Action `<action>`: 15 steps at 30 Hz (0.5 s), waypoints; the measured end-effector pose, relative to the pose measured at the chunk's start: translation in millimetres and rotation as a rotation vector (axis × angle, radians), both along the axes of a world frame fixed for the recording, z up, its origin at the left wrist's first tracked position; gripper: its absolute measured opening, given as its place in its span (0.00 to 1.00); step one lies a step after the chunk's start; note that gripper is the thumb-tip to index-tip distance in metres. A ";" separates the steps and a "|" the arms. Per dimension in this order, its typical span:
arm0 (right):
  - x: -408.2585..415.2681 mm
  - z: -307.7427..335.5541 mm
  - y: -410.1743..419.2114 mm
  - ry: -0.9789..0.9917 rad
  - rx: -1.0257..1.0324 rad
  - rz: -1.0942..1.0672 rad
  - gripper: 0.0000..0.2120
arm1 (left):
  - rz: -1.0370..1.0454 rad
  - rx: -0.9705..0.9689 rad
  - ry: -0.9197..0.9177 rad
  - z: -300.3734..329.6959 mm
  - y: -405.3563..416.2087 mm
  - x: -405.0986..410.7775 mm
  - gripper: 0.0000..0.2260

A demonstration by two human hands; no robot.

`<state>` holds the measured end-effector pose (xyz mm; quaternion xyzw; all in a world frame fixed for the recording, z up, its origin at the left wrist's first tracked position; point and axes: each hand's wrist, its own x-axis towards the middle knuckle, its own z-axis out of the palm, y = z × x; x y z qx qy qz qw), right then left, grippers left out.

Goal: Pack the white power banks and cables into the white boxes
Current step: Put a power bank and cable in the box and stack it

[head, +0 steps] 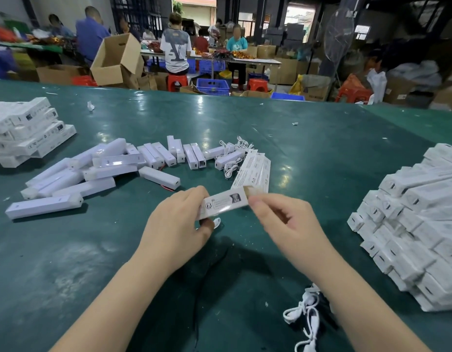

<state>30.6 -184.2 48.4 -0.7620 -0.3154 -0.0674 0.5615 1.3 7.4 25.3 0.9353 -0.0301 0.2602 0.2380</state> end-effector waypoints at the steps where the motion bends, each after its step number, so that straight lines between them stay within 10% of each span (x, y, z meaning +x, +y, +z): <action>1: 0.3 1.7 -0.7 0.031 0.040 0.001 0.08 | 0.021 -0.037 0.009 0.1 -0.3 0.3 0.11; 7: 4.9 -1.0 -3.0 0.067 0.076 -0.073 0.08 | 0.208 -0.280 0.134 -0.6 10.1 2.2 0.06; 15: 4.5 -14.3 3.5 0.085 -0.179 -0.084 0.12 | 0.225 0.034 0.408 1.5 6.0 4.0 0.12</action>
